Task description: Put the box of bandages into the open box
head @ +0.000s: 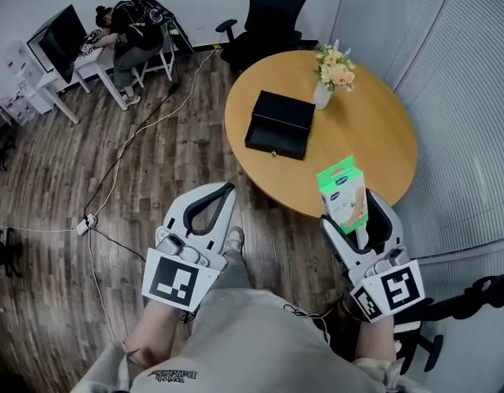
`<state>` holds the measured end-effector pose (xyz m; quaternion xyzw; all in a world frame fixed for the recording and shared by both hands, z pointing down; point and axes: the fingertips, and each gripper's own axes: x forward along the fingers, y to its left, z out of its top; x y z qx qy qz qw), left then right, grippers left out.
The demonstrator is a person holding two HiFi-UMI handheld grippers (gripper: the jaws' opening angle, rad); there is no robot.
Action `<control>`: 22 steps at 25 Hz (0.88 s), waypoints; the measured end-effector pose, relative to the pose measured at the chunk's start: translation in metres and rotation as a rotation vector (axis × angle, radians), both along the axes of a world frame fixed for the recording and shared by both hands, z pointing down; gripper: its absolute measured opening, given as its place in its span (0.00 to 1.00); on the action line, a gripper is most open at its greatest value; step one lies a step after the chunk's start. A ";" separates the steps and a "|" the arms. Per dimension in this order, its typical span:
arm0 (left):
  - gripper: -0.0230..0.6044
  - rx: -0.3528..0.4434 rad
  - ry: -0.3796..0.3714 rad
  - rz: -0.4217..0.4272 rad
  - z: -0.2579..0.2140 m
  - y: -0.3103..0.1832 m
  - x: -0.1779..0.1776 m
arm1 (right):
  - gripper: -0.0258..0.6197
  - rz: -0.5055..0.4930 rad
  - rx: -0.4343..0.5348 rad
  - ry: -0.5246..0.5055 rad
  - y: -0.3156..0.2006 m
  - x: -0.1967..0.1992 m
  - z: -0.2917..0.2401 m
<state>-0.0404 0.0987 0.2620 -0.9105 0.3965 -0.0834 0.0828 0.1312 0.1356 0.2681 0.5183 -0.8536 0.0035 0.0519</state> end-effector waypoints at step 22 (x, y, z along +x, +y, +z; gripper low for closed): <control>0.07 -0.041 0.010 0.174 0.003 -0.168 -0.004 | 0.59 0.082 -0.082 0.111 -0.150 -0.031 0.008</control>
